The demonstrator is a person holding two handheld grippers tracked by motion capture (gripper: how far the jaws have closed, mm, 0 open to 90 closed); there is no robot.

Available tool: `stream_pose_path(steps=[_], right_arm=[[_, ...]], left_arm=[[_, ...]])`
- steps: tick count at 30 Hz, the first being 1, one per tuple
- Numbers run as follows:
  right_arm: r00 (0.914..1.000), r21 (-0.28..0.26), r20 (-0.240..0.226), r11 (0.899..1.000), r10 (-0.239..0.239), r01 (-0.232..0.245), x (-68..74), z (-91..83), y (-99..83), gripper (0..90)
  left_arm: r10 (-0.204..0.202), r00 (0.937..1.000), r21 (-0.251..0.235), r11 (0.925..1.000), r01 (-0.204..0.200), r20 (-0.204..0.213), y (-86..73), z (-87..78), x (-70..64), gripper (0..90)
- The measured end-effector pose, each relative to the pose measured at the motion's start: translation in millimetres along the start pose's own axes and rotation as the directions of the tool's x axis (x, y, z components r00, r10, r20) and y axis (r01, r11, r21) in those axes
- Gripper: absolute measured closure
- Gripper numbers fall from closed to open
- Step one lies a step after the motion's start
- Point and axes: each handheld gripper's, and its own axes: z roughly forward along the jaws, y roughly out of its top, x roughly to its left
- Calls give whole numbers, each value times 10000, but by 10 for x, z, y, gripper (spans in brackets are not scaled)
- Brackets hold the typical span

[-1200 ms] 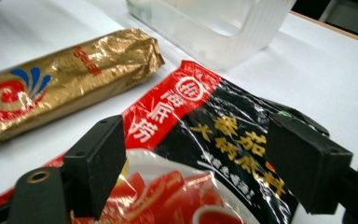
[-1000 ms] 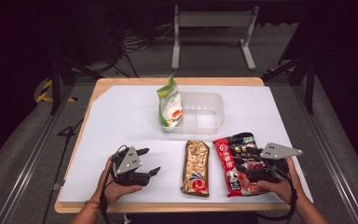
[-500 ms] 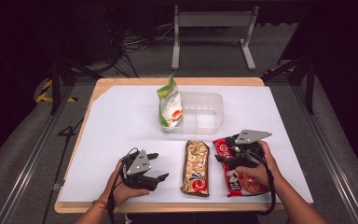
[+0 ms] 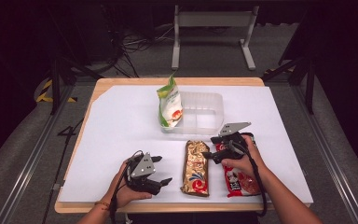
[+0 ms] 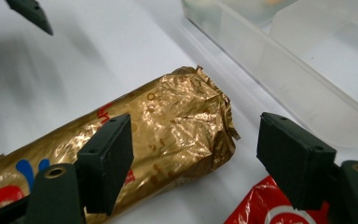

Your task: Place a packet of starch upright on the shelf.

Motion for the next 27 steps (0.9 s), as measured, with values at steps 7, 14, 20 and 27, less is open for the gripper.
stream_pose_path(steps=[7,14,20,27], right_arm=[[9995,700,-73,9971,315,-309,-40,164,83,292],[9986,1126,42,9922,525,-526,-74,289,124,284],[9958,1308,-65,9874,908,-892,-128,351,139,246],[9895,1671,-545,9782,1342,-1235,-163,425,177,275]], left_arm=[[75,9995,-66,10000,-73,298,33,18,-59,208],[225,9967,-125,9997,-216,781,98,64,-149,190],[378,9935,111,9992,-392,1076,115,127,-193,178],[490,9919,319,9981,-531,1171,106,165,-209,172]])
